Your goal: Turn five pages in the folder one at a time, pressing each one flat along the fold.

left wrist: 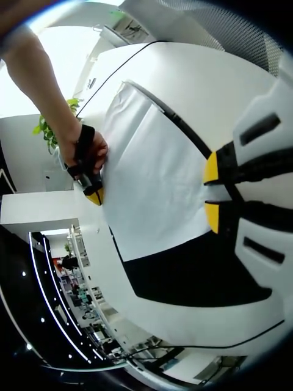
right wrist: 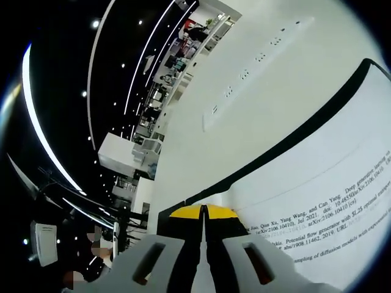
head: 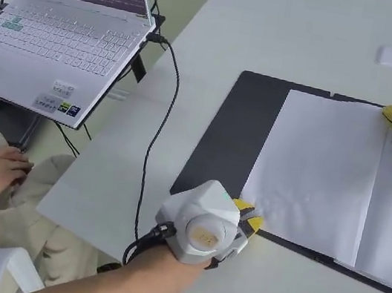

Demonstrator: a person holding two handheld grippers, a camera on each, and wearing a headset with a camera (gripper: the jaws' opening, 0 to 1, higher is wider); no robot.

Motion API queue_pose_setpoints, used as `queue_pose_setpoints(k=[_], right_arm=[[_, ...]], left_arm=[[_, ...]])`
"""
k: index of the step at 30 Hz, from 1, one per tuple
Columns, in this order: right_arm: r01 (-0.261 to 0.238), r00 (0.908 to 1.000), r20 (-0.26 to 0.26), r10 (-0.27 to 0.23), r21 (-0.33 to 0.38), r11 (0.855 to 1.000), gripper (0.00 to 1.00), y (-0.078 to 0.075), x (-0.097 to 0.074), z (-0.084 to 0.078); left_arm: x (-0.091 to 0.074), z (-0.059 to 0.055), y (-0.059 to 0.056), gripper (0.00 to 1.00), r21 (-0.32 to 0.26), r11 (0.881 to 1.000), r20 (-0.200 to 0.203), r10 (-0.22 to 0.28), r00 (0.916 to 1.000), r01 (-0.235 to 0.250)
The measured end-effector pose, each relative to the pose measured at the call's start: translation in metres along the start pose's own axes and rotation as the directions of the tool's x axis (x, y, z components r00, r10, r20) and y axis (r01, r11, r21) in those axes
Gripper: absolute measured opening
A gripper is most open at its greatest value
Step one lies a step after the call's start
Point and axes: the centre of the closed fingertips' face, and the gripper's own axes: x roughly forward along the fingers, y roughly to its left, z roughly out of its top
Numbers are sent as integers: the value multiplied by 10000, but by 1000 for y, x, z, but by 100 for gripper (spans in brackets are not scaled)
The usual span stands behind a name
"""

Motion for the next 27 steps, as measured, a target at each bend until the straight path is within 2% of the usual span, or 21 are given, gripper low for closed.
queue_pose_setpoints(k=[16, 27], right_arm=[[-155, 9958, -910, 116, -423, 9990, 0, 2, -18, -25], [-251, 9924, -1212, 199, -422, 9988, 0, 1, -35, -43]], left_arm=[[0, 1, -1, 8, 100, 9999, -45, 6, 10000, -6], [0, 1, -2, 8, 34, 10000, -78, 24, 10000, -24]])
